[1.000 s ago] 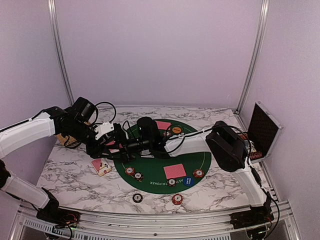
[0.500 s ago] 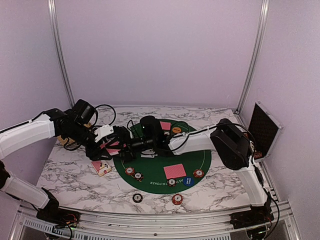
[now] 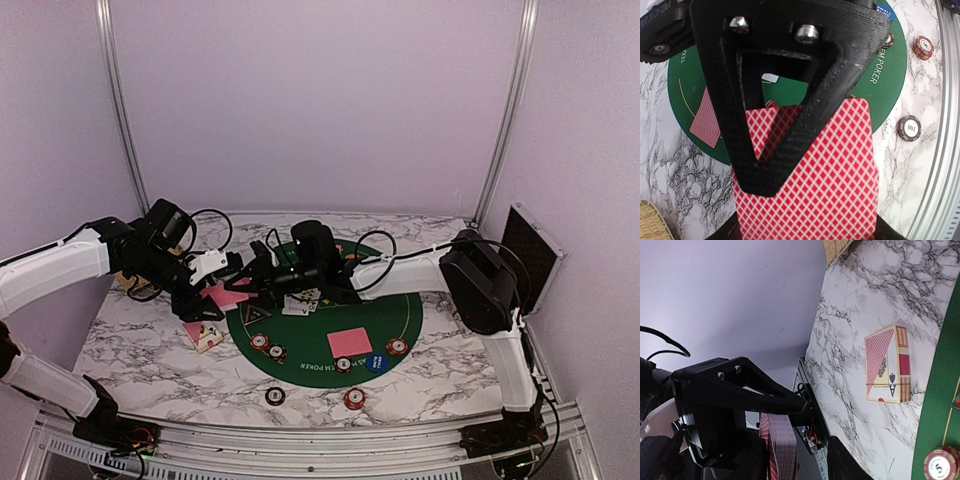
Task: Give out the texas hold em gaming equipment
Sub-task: Pick up the poker card from the face-down deck piles.
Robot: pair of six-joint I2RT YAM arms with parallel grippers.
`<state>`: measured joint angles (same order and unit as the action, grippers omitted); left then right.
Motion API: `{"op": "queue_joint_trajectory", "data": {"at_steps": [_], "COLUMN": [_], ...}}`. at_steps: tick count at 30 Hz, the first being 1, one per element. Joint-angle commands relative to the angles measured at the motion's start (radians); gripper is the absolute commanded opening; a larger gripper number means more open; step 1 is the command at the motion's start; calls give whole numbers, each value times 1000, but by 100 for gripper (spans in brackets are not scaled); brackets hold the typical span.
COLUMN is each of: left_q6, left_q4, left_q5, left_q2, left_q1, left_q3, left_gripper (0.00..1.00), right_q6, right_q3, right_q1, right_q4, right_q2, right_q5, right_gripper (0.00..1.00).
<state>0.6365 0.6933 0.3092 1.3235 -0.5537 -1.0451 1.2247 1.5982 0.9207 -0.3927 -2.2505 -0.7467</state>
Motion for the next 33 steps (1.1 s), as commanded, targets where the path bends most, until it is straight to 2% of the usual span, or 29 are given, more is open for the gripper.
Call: {"op": "queue_joint_trajectory", "data": {"at_steps": [1,10,14,18,23,29,33], "left_q6": [4,8,9,9,8,9,7], "left_q4": [-5,-5,-5,-7,-5,-5,-6], "left_q5": [18,4,-1,-5,-6,-8,-8], "left_q2": [-23,-17,-17,-14,-11,-12,-13], "left_q1": [-2,-2,-2,-2,-2,-2,-2], "left_q3": [-9,-5,-1,-1,-1,2,3], "left_gripper": [2,2,2,2,1,1,1], "right_q6": [-27,-26,-7,29,84,121,125], "right_q3": [-11,-30,-57,-85,-112,-140,-143], "right_q1": [-16,-21,-25,-31,-31,-34,-36], "right_q4": [44,44,16,-33,-109,-170,-179], "right_q2": [50,81,104,121,118,127,139], "right_q5": [27,14,6,-10,-38,-57,-65], "right_gripper": [34,17,13,14,22,19,25]}}
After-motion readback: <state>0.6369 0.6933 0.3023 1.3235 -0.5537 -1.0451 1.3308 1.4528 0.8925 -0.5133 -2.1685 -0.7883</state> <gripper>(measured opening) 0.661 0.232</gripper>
